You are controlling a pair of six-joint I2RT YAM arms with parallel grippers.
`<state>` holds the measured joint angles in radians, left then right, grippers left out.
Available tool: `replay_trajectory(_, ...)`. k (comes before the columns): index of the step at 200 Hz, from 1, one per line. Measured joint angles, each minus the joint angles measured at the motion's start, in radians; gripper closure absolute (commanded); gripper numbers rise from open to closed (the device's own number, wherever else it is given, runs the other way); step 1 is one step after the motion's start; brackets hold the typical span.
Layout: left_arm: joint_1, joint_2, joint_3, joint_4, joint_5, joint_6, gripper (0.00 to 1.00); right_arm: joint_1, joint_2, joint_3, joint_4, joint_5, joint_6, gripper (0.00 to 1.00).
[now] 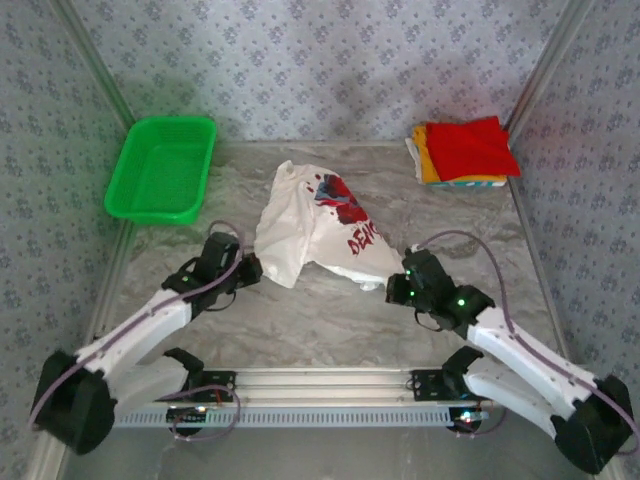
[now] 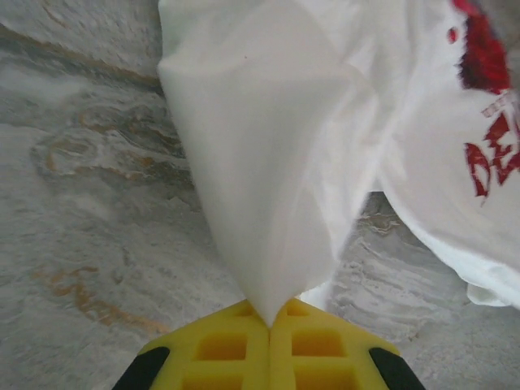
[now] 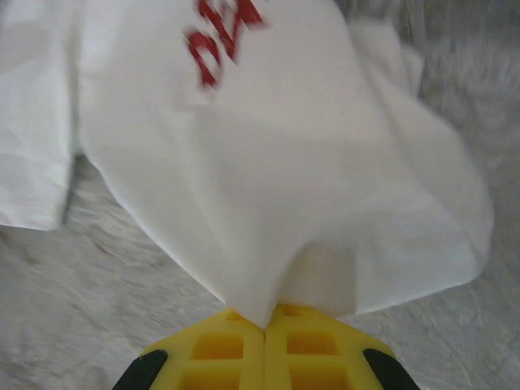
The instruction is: Fold and stack the t-shirts
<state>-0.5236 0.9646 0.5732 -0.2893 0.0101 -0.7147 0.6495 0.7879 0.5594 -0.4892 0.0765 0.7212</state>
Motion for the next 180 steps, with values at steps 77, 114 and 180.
replay_trajectory(77,-0.048,-0.535,0.056,-0.333,-0.050,0.030,1.00,0.099,-0.179,0.121,-0.155,0.051,-0.073,1.00)
replay_trajectory(114,-0.068,-0.561,0.372,-0.517,-0.085,0.098,1.00,0.190,-0.193,0.332,-0.291,0.168,-0.132,1.00)
replay_trajectory(180,-0.055,-0.185,0.805,-0.508,-0.277,0.410,1.00,-0.046,-0.029,0.558,-0.307,0.311,-0.359,1.00)
